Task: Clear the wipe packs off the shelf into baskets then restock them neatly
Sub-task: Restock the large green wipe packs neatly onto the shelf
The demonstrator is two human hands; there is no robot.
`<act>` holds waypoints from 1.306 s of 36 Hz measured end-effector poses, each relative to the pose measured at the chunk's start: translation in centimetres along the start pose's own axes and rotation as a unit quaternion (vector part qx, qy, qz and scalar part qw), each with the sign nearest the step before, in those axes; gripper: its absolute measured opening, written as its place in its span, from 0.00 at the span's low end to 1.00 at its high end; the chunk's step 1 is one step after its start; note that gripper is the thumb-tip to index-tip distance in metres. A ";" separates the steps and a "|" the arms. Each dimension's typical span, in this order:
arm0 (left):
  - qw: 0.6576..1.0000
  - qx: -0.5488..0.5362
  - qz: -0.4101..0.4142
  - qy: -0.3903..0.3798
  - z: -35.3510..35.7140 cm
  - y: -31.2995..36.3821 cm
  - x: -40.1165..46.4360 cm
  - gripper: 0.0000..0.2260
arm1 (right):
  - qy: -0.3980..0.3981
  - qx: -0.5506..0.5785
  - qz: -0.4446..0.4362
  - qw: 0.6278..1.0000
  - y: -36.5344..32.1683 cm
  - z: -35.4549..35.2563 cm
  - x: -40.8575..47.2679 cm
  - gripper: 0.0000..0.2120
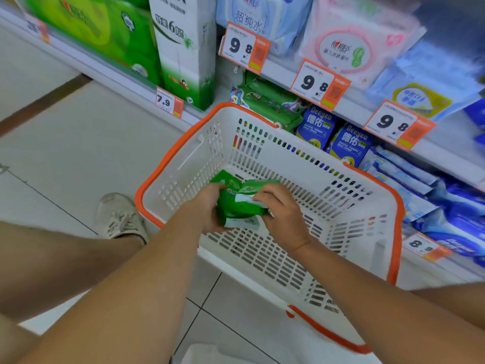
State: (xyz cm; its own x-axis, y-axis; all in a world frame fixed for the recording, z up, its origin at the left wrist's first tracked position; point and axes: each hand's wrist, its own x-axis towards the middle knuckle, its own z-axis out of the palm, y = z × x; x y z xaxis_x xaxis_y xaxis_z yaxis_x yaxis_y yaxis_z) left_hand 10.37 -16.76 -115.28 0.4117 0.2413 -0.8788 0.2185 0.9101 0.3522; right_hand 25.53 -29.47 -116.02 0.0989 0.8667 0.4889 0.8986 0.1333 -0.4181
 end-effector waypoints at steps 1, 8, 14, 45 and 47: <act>0.999 -0.009 0.001 -0.041 0.4 -0.1 -0.1 0.23 | 0.010 -0.002 -0.021 1.000 -0.4 -0.1 0.2 0.13; 0.988 -0.026 0.068 -0.134 2.0 -0.3 -2.1 0.17 | -0.032 0.120 -0.016 0.992 -2.0 -1.6 0.9 0.22; 0.978 0.014 0.191 -0.078 1.9 -0.4 -1.2 0.35 | 0.112 0.302 0.426 0.846 -3.7 -2.3 3.9 0.15; 0.972 0.066 0.210 -0.086 2.4 1.7 -3.0 0.27 | -0.066 0.542 0.591 0.594 4.1 -9.3 4.9 0.17; 0.967 0.114 0.204 -0.105 2.6 2.1 -3.5 0.27 | -0.165 0.529 0.543 0.631 3.4 -9.4 5.8 0.18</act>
State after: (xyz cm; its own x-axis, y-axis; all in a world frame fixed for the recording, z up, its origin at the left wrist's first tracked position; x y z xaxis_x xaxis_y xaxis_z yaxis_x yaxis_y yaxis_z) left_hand 11.66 -16.62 -110.63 0.6702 0.4688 -0.5754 0.1800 0.6495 0.7388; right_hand 33.20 -28.55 -107.39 0.1594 0.7532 -0.6382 -0.4286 -0.5295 -0.7320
